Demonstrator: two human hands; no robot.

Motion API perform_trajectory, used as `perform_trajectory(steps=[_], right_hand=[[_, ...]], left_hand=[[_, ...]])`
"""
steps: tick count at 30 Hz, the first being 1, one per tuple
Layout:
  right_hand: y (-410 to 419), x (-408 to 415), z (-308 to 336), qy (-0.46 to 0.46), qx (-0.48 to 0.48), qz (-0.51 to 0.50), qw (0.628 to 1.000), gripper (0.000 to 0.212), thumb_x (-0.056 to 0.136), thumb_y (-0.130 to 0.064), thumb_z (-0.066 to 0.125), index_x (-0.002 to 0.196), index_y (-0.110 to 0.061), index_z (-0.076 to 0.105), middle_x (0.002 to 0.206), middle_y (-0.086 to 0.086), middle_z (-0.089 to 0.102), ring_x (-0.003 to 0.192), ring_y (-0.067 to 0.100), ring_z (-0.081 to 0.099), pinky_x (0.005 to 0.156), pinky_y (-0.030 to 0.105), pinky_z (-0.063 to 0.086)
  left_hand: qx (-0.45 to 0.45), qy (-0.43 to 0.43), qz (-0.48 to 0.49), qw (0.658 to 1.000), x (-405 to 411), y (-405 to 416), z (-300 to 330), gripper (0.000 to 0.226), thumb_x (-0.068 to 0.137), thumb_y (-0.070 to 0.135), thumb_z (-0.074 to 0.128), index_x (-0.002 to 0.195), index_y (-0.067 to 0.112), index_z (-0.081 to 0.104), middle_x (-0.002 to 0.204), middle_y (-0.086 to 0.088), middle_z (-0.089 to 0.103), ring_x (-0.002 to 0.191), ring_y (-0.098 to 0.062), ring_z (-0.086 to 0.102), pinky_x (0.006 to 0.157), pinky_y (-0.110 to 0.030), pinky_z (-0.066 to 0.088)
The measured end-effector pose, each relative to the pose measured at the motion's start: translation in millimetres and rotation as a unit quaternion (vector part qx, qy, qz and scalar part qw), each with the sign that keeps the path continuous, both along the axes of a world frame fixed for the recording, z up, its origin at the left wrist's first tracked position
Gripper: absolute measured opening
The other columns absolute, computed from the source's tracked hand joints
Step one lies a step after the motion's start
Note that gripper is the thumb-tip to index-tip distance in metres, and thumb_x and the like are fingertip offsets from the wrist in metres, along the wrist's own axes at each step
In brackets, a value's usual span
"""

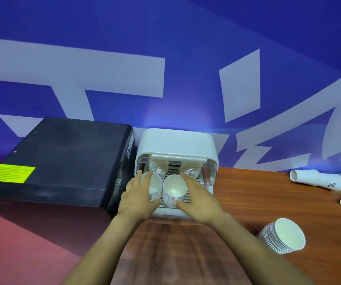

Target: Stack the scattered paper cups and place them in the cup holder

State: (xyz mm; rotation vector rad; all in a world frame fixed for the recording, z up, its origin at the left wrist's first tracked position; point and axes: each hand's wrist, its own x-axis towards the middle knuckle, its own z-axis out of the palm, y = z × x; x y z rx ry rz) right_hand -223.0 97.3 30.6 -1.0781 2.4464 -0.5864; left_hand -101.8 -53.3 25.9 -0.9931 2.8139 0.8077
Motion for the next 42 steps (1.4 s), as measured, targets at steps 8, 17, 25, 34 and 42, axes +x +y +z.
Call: perform_trajectory(steps=[8, 17, 25, 34, 42], right_hand=[[32.2, 6.2, 9.6, 0.014, 0.037, 0.002, 0.999, 0.074, 0.087, -0.043, 0.058, 0.149, -0.033, 0.019, 0.154, -0.01, 0.026, 0.137, 0.014, 0.034, 0.105, 0.033, 0.038], [120.9, -12.8, 36.0, 0.02, 0.053, -0.085, 0.995, 0.034, 0.087, -0.039, 0.06, 0.119, -0.029, 0.059, 0.113, -0.011, 0.062, 0.101, 0.01, 0.058, 0.084, 0.026, 0.046], [226.2, -50.4, 50.3, 0.02, -0.013, -0.134, 0.991, 0.025, 0.085, -0.038, 0.06, 0.11, -0.032, 0.062, 0.1, -0.014, 0.064, 0.088, 0.007, 0.06, 0.082, 0.029, 0.05], [384.5, -110.6, 41.4, -0.012, 0.015, -0.139, 0.99, 0.026, 0.085, -0.04, 0.061, 0.109, -0.031, 0.061, 0.096, -0.014, 0.062, 0.089, 0.009, 0.06, 0.084, 0.032, 0.051], [437.7, -140.0, 30.6, -0.033, 0.027, -0.111, 0.993, 0.027, 0.085, -0.038, 0.062, 0.11, -0.028, 0.062, 0.092, -0.012, 0.063, 0.086, 0.008, 0.058, 0.083, 0.03, 0.05]], left_hand=[[-0.011, 0.078, 0.0, 0.997, 15.0, 30.4, 16.7, 0.071, 0.085, 0.037, 0.06, 0.146, 0.029, 0.024, 0.155, 0.003, 0.015, 0.138, -0.022, 0.023, 0.108, -0.037, 0.034], [0.036, 0.174, -0.089, 0.98, -35.5, 102.4, 43.6, 0.041, 0.087, 0.03, 0.059, 0.127, 0.027, 0.051, 0.124, 0.007, 0.057, 0.115, -0.016, 0.053, 0.089, -0.029, 0.043], [0.048, 0.156, -0.169, 0.972, -83.9, 214.3, 51.7, 0.036, 0.087, 0.032, 0.06, 0.123, 0.03, 0.053, 0.117, 0.009, 0.06, 0.108, -0.009, 0.056, 0.091, -0.03, 0.046], [0.039, 0.106, -0.165, 0.98, -137.5, 364.4, 48.9, 0.035, 0.087, 0.035, 0.059, 0.121, 0.03, 0.054, 0.11, 0.013, 0.06, 0.101, -0.011, 0.057, 0.082, -0.025, 0.044], [0.078, 0.021, -0.142, 0.987, -159.9, 416.7, 38.2, 0.035, 0.087, 0.035, 0.061, 0.12, 0.024, 0.055, 0.11, 0.008, 0.062, 0.103, -0.015, 0.059, 0.09, -0.03, 0.048]])
